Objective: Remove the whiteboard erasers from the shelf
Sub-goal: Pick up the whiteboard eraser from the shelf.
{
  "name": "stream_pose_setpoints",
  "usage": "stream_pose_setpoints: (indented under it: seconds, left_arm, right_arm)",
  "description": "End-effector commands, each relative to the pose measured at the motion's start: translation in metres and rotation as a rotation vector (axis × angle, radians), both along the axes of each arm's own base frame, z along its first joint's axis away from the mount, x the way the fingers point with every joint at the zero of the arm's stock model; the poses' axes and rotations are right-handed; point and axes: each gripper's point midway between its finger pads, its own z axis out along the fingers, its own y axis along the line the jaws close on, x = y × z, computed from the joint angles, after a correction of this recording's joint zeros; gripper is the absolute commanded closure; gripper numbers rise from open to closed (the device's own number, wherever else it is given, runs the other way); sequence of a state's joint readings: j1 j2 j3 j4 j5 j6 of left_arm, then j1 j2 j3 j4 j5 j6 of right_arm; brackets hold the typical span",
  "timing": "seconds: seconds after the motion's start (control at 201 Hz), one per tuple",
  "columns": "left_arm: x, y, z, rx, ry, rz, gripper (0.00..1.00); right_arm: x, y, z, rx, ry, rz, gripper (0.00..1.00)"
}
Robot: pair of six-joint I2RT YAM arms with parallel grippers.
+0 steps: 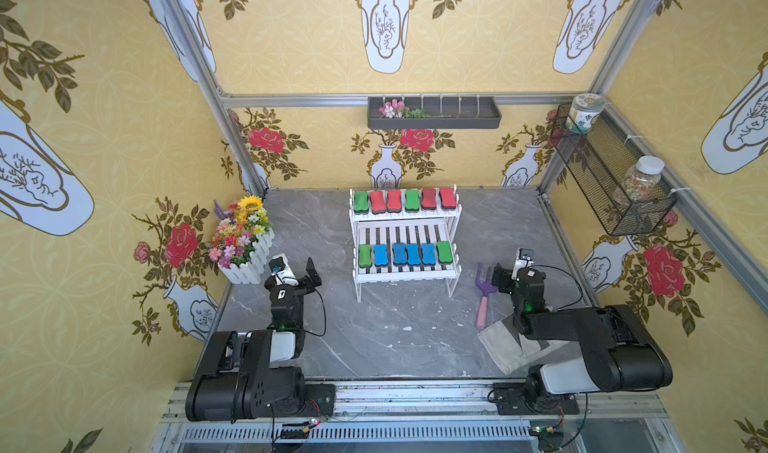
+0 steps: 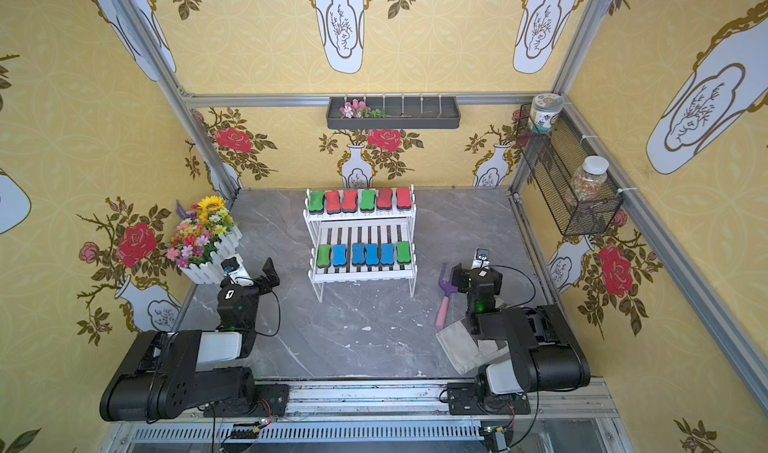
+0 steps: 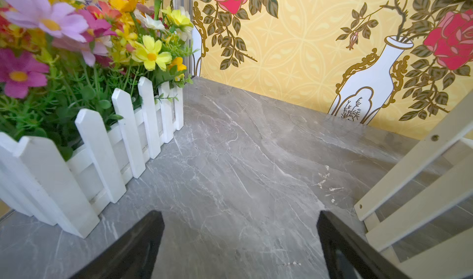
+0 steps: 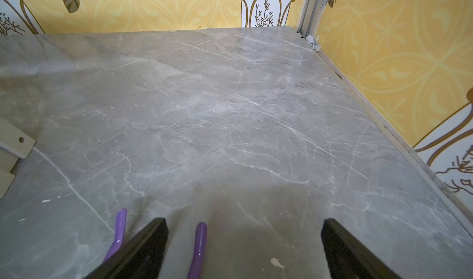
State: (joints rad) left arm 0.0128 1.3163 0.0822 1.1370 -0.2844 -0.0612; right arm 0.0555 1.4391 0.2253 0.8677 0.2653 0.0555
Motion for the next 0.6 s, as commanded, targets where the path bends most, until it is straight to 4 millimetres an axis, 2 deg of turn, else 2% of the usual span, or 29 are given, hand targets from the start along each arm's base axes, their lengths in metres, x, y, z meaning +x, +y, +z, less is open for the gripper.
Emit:
stream_pose_setpoints:
  seconds: [0.0, 0.597]
  left_arm:
    - [0.0003, -0.0003, 0.0050, -0.002, -0.025, -0.003, 0.00]
    - [-0.0002, -0.0005, 0.0051, -0.003, -0.026, -0.004, 0.00]
  right_arm:
    - [0.0049, -0.0005, 0.0134, 0.005, -0.060, -0.006, 0.03]
    - [0.0045, -0.0007, 0.0139, 0.005, -0.063, -0.006, 0.03]
